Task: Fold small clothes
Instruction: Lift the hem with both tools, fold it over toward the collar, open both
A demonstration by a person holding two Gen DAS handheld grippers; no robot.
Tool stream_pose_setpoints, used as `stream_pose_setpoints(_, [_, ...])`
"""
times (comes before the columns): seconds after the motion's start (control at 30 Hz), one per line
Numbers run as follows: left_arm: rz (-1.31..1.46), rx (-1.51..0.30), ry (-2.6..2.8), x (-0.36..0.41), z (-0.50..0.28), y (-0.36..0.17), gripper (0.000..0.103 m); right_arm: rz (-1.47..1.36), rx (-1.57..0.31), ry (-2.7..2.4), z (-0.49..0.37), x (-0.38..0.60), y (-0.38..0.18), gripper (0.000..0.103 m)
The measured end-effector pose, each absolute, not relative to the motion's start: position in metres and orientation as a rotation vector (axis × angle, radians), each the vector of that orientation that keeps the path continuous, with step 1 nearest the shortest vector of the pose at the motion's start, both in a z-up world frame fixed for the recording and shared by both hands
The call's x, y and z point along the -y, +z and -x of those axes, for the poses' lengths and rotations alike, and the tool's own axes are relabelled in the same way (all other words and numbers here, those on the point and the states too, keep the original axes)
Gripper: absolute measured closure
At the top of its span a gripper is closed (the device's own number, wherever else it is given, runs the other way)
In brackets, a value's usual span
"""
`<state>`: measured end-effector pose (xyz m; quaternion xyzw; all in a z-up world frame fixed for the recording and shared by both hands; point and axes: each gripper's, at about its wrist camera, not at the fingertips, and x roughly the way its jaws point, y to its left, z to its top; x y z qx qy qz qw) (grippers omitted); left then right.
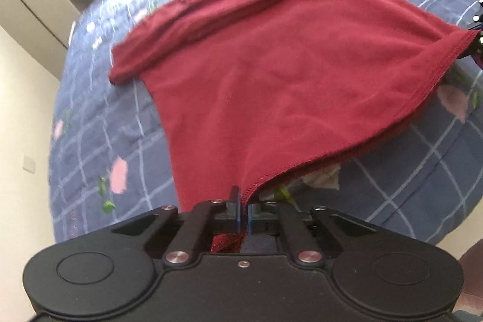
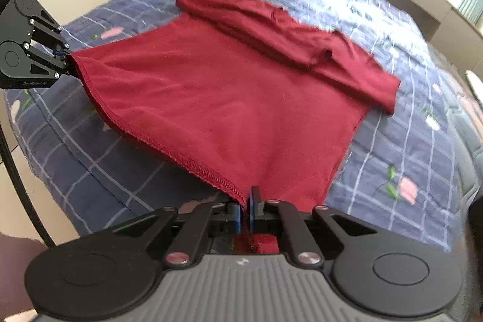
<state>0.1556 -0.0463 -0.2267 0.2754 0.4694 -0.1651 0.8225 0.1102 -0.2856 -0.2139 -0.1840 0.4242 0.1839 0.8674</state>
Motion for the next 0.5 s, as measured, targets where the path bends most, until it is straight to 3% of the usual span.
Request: stream_pose_setpoints(0.5, [-0.602, -0.978, -0.413, 0.049, -0.046, -0.137, 0.1, 0.272, -0.937, 0.398, -0.011, 0.312, -0.142, 0.098])
